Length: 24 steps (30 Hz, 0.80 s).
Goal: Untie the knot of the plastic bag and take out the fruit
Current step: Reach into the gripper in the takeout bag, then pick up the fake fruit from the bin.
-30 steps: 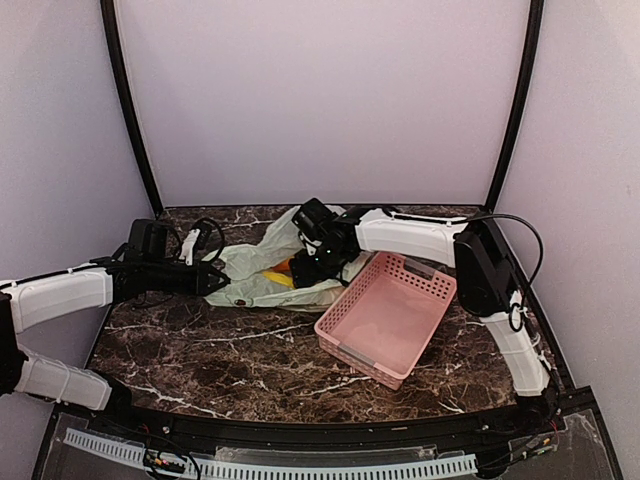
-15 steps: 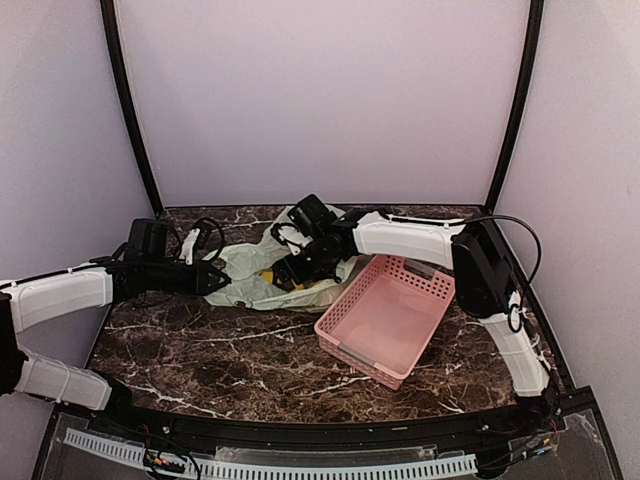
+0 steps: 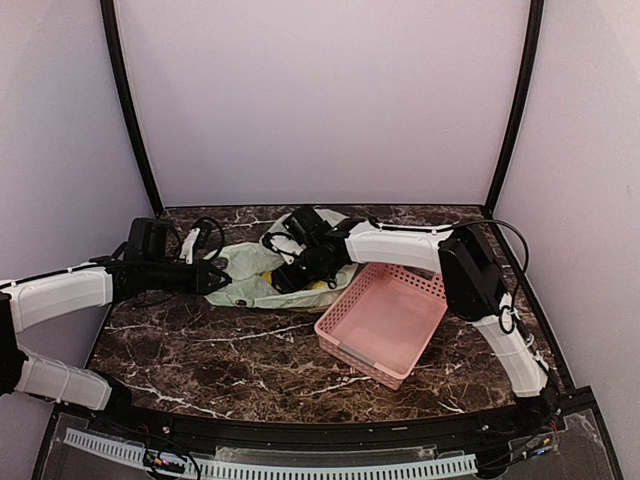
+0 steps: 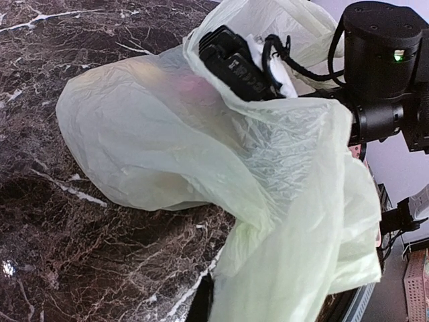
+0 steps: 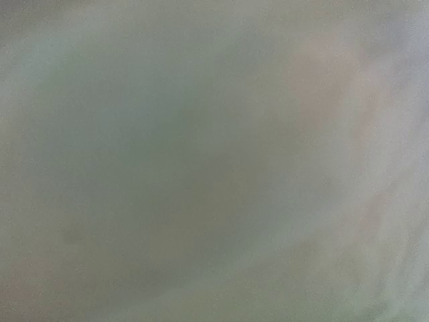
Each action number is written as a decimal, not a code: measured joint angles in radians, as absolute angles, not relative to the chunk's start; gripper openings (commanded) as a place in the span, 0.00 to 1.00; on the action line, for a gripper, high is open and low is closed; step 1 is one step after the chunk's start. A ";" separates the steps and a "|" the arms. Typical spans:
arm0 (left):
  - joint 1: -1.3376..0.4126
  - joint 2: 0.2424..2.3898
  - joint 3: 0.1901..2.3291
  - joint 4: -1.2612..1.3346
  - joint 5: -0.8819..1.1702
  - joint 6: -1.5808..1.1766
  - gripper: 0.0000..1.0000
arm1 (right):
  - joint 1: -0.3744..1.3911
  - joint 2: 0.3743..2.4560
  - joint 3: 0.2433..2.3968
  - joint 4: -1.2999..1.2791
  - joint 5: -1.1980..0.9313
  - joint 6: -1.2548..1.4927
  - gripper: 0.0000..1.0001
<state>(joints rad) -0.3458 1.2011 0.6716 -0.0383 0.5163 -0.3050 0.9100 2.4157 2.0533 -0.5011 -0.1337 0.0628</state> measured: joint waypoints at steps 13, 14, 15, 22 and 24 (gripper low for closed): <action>-0.346 1.205 0.760 -0.091 0.528 -0.274 0.01 | 0.910 2.493 2.156 -0.529 -0.086 0.070 0.22; -0.346 1.206 0.766 -0.097 0.528 -0.271 0.01 | 0.910 2.493 2.155 -0.528 -0.086 0.069 0.18; -0.346 1.208 0.771 -0.103 0.530 -0.266 0.01 | 0.910 2.493 2.155 -0.526 -0.087 0.068 0.14; -0.346 1.232 0.805 -0.149 0.543 -0.233 0.01 | 0.910 2.441 2.084 -0.501 -0.109 0.084 0.00; -0.345 1.240 0.825 -0.162 0.544 -0.219 0.01 | 0.910 2.404 2.051 -0.493 -0.114 0.087 0.00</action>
